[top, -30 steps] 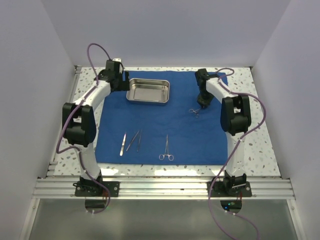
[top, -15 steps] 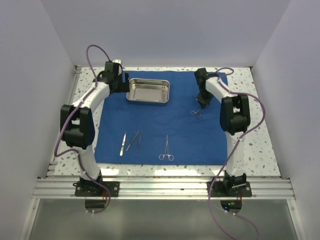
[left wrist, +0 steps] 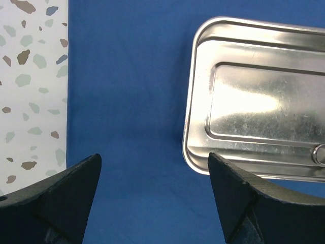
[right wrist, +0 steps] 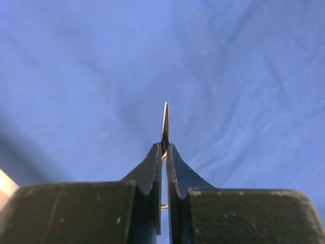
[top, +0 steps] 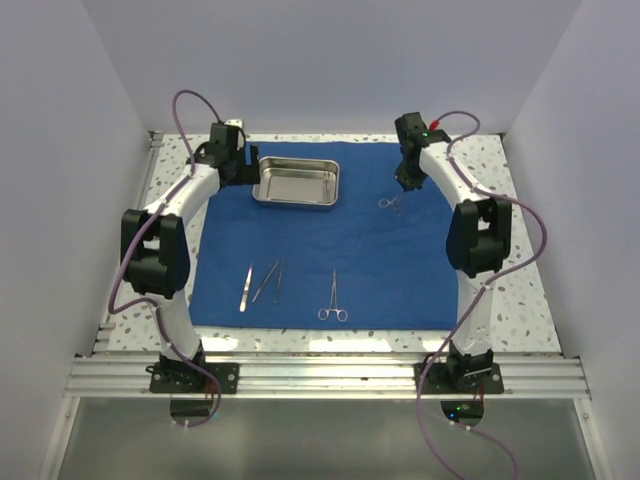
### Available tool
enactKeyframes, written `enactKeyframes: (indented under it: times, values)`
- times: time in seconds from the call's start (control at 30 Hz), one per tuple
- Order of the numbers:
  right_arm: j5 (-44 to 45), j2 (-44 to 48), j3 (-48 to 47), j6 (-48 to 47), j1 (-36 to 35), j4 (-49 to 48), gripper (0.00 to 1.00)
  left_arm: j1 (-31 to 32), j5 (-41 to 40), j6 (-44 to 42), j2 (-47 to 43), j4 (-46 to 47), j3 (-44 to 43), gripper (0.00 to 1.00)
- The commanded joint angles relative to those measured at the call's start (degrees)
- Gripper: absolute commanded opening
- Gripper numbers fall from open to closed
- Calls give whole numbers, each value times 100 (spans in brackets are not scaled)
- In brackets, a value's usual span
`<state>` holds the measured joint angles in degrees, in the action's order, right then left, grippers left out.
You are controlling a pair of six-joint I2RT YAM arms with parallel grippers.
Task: Open and lay out the surgical kit
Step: Pick up the medical item from the surgical kit, then place the medical item in the surgical kit.
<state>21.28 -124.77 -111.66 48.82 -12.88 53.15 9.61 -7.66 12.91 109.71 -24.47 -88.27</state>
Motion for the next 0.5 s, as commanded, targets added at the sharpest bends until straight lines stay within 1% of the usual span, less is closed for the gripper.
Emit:
enactKeyframes:
  times: [0.0,0.07,0.13,0.17,0.23,0.27,0.3,0.43,0.47]
  values:
    - [-158,787,-278,-21,-100,126,0,41,45,63,-327,135,-173,89]
    - [-281,1119,-77,-13,-179,152,0,50,45,72,-336,127,-190,89]
    - [-475,1375,152,13,-407,117,0,50,19,80,-336,83,-199,90]
    - [-536,1524,431,31,-512,91,0,59,2,72,-336,65,-208,91]
    - [-669,1902,740,75,-899,55,0,68,-33,89,-345,30,-217,93]
    - [-695,2008,1029,110,-1048,56,0,68,-51,98,-363,4,-217,94]
    - [-747,2227,1197,137,-1302,21,0,68,-69,107,-371,-23,-243,100]
    - [-871,2702,2111,286,-1875,-304,0,94,-183,142,-494,-119,-314,100]
    - [-888,2791,2513,295,-1936,-383,0,94,-183,159,-512,-137,-349,100]
